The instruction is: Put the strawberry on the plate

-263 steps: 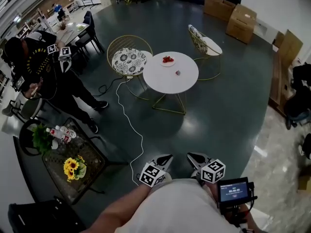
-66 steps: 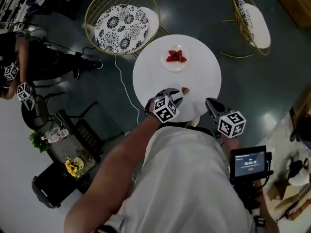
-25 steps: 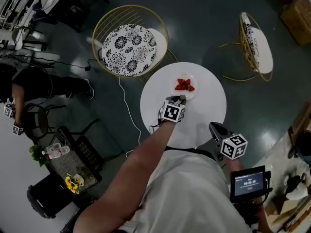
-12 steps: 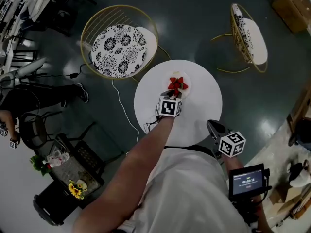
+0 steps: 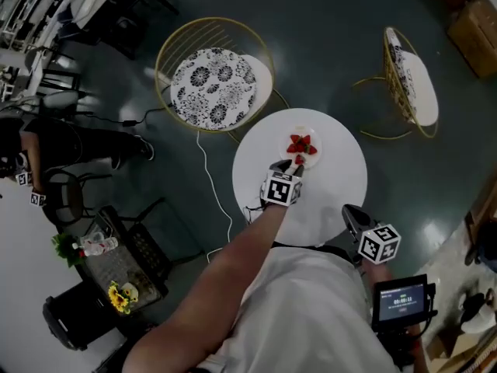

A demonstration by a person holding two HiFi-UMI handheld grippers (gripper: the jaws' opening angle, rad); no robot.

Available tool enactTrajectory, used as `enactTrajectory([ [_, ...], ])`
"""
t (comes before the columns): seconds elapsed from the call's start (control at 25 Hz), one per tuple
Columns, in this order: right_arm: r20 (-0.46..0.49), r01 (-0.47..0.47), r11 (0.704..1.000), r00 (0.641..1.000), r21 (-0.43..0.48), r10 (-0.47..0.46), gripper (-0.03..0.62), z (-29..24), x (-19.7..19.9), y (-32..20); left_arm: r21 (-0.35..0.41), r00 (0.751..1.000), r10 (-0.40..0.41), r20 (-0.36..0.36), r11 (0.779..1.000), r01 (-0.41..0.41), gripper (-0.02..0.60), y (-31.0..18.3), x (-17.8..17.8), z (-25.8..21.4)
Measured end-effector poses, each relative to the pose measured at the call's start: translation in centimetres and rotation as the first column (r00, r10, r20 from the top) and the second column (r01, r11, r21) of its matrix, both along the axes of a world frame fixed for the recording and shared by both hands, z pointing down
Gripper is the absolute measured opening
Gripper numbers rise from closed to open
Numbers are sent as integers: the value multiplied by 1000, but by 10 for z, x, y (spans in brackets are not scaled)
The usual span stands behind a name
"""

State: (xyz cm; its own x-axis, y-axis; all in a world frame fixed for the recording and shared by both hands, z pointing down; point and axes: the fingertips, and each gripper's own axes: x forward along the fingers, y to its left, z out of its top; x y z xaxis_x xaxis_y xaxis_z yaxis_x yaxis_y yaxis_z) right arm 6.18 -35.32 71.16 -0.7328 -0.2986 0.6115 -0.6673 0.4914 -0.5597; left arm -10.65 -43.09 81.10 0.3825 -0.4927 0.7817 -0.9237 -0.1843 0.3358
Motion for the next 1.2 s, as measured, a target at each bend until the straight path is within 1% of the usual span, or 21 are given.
enactTrajectory([
  [0.08,-38,-20,1000,999,-24,19,8,-14,25,20,-4,998,22,-53,1000,-23,132,26,29,-12],
  [0.12,-29,-11,1000,1000,-20,10,8,-17,22,17,9,998,9,-60,1000,-9,132,30,27,-20],
  [0.2,38,48,999,998,19,-48,8,-12,-12,-10,69,997,-56,-53,996,60,132,19,-4,-38],
  [0.24,71,75,997,994,36,-77,8,-10,-27,-20,96,995,-81,-57,992,86,132,19,-14,-47],
  [0.36,121,133,988,983,74,-141,8,-12,-48,-26,149,993,-93,-72,983,103,130,39,-10,-67],
  [0.56,139,202,972,966,122,-219,8,-25,-53,-10,218,994,-105,-42,969,112,125,76,-3,-84],
  [0.68,147,240,959,954,151,-262,8,-34,-55,0,246,989,-141,-41,958,147,34,100,-5,-97],
  [0.76,155,261,951,945,168,-287,8,-40,-57,6,267,987,-154,-53,950,162,9,115,-4,-107],
  [0.96,179,287,937,929,202,-323,8,-54,-57,21,326,988,-143,-64,932,157,8,143,6,-134],
  [1.12,195,294,927,920,232,-341,8,-64,-49,37,376,992,-114,-62,918,129,8,158,19,-153],
  [1.2,210,294,920,913,259,-351,8,-67,-46,41,395,993,-101,-54,912,114,8,164,25,-154],
])
